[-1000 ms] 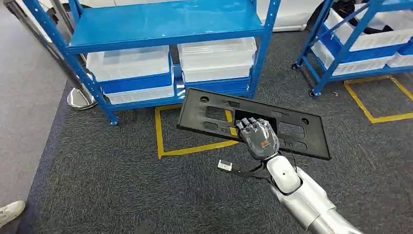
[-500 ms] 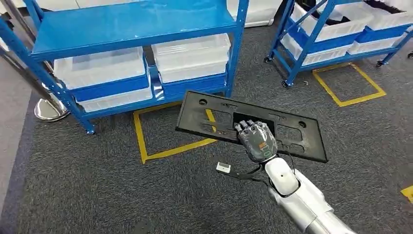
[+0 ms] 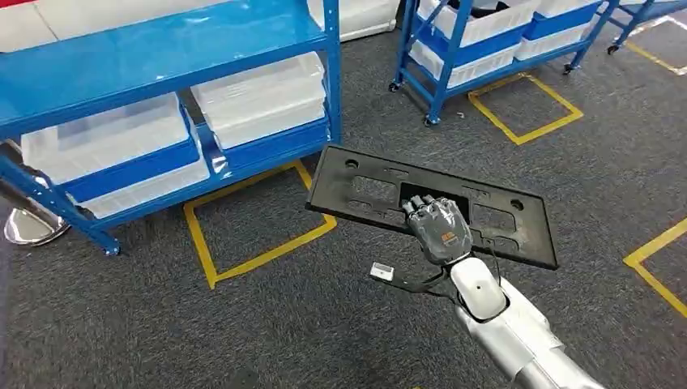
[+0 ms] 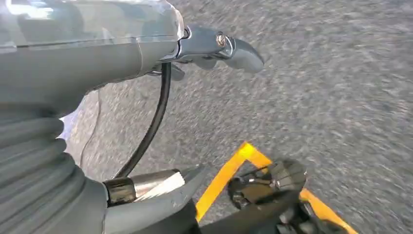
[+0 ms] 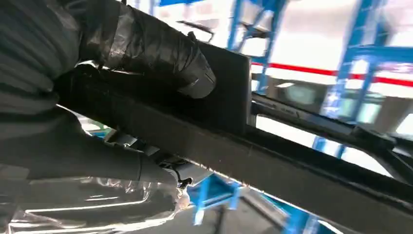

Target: Take the parts from the cabinet and place them on the table.

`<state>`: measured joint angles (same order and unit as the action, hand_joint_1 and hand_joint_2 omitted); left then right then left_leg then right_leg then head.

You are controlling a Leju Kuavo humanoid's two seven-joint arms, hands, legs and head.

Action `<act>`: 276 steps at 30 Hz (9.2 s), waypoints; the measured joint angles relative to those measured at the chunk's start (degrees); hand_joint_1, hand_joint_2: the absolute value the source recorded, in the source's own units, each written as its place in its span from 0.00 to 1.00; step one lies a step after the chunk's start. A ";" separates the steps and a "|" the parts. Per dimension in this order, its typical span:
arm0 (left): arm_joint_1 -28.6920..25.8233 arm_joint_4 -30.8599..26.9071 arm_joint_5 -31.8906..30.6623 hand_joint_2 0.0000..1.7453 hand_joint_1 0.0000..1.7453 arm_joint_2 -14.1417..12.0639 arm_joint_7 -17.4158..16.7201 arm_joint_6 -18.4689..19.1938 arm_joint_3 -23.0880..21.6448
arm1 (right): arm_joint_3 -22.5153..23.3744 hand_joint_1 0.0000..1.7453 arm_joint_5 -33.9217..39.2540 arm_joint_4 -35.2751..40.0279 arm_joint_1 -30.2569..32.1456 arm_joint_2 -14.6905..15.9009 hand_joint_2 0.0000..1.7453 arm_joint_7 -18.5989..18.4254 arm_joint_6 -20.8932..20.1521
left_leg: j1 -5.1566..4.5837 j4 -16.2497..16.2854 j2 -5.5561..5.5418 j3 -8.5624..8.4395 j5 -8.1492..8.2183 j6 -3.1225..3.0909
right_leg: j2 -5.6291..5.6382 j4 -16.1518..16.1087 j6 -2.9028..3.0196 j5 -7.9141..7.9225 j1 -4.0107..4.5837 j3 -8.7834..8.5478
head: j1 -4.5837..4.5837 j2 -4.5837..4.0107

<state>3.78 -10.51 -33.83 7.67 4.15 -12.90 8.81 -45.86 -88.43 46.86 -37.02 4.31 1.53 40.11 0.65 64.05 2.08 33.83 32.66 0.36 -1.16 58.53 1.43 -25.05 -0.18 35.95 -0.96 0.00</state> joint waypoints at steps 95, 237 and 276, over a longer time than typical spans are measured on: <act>2.31 -0.66 -4.52 1.00 0.00 1.77 -3.52 0.74 2.45 | -0.57 1.00 -1.33 -7.41 -4.83 4.59 1.00 -2.23 -3.61 | 0.21 13.37 -1.74 7.14 4.16 -0.09 | 3.54 0.23 -0.20 1.13 0.18 0.69 | -1.14 0.00; 2.28 -1.16 -7.63 1.00 0.00 2.56 -8.00 0.11 6.43 | -5.11 1.00 -1.38 -11.85 -5.88 6.95 1.00 -10.10 -2.91 | 2.98 -6.72 0.12 -4.38 -4.21 1.98 | 0.68 0.46 -6.62 2.21 -2.74 1.63 | -2.93 0.00; 1.99 -1.11 -10.53 1.00 0.00 3.45 -8.39 0.74 8.59 | -16.74 1.00 -1.25 -4.00 -18.60 5.42 1.00 -4.11 -13.92 | 0.15 9.27 -1.69 4.61 2.30 0.27 | 1.19 0.72 -0.58 -0.27 -1.25 -0.38 | -1.27 0.00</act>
<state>5.77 -11.63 -44.37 11.13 -4.24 -12.15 17.40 -62.60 -89.68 42.86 -55.62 9.73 -2.58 26.18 0.80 73.32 0.39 38.44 34.97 0.63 0.03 59.26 0.86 -25.32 -1.42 35.57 -2.23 0.00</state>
